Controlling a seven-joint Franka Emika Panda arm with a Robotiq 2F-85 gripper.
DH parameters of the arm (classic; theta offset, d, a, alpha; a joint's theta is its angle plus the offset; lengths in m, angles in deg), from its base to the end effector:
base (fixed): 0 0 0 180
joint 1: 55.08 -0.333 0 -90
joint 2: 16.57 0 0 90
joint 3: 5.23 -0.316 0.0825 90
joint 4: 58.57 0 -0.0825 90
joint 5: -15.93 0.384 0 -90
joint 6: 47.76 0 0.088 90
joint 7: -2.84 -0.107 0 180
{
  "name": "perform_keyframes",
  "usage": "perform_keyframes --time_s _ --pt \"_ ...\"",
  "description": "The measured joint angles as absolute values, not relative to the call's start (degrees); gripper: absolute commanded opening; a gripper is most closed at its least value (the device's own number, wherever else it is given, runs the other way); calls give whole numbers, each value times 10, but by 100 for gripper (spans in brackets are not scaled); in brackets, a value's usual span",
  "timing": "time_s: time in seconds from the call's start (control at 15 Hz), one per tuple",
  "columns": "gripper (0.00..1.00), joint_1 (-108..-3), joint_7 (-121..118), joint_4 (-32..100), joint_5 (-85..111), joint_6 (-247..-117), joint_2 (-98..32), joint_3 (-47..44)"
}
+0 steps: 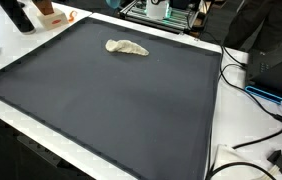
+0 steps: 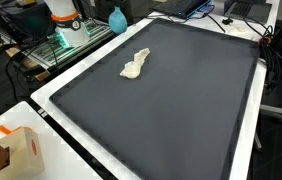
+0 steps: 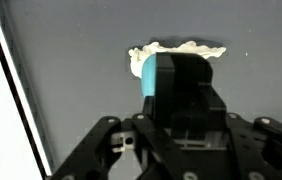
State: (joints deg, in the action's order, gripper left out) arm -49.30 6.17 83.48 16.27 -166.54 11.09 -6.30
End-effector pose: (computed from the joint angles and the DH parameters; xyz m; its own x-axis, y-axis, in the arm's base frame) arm 0.4048 -0.0327 0.4678 0.9967 -0.0282 0.0762 -0.0288 -0.9996 0.0077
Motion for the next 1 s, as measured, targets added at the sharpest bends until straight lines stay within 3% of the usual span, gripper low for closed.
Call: perform_keyframes --time_s 0.07,0.13,0.73,0.8,1.0 --pt "25 -495 60 828 162 -1649 111 -64" --pt "50 -498 57 821 161 -1633 110 -65" --pt "50 -504 55 804 161 -1602 108 -66" --pt "25 -504 55 804 161 -1602 108 -66" --pt "25 -505 55 804 161 -1602 107 -66"
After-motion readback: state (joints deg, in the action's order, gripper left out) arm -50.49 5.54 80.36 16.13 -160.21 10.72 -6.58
